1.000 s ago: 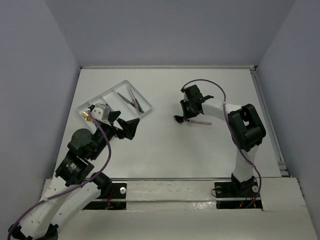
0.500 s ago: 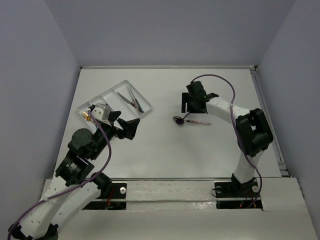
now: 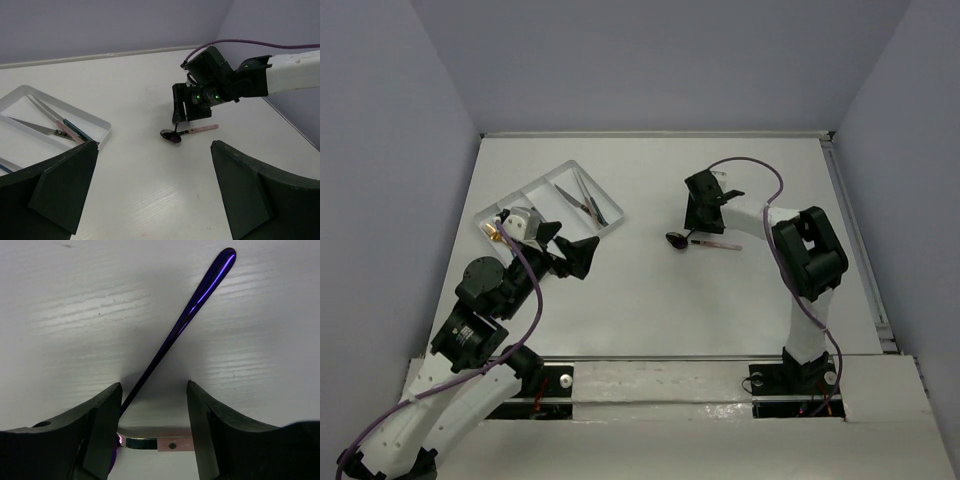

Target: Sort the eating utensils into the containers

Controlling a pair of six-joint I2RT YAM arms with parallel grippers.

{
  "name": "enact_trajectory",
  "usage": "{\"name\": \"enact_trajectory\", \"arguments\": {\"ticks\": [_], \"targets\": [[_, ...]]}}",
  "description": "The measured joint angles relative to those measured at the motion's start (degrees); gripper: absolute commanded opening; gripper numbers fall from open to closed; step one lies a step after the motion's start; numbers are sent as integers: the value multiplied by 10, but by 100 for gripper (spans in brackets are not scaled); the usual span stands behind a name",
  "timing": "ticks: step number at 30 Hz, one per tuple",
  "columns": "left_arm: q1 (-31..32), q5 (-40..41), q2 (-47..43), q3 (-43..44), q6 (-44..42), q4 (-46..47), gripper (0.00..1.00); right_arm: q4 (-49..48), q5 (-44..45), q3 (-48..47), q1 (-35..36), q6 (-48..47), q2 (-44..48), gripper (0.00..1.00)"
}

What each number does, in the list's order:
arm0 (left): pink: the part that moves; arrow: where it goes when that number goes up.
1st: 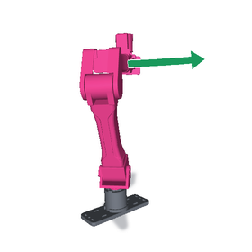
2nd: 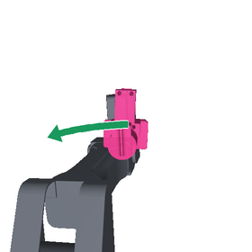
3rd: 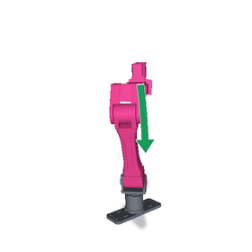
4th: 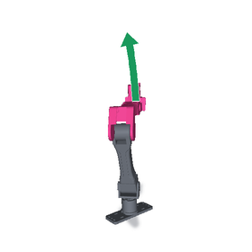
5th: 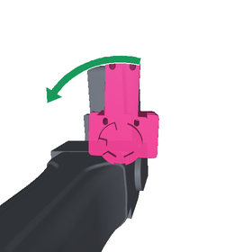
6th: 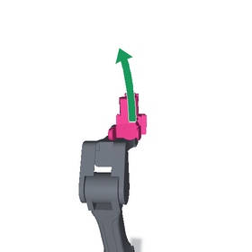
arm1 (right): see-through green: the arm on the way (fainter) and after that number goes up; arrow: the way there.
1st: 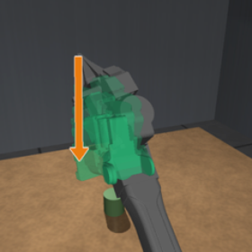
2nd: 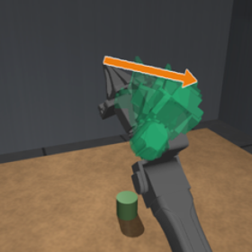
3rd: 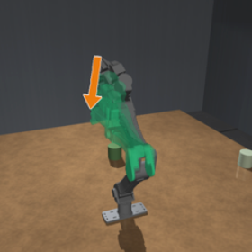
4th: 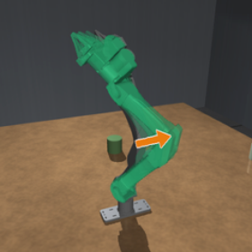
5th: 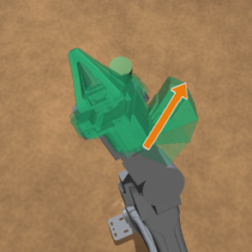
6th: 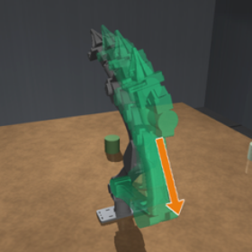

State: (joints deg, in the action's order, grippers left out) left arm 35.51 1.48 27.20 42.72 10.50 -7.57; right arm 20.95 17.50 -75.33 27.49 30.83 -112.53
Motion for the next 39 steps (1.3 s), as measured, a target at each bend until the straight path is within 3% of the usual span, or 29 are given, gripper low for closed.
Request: {"name": "enact_trajectory", "arguments": {"ticks": [9,12,24,30,39], "targets": [[0,-5,0,0,0,0,99,-14,57,-6,4,34,-12,7],[0,-6,0,0,0,0,99,-21,63,-6,7,40,-15,0],[0,-6,0,0,0,0,99,-50,56,-2,14,57,-14,0],[0,-3,-3,0,0,0,99,-78,54,3,41,17,28,0],[-2,26,-21,0,0,0,99,-205,-56,-17,83,-52,99,0]]}}
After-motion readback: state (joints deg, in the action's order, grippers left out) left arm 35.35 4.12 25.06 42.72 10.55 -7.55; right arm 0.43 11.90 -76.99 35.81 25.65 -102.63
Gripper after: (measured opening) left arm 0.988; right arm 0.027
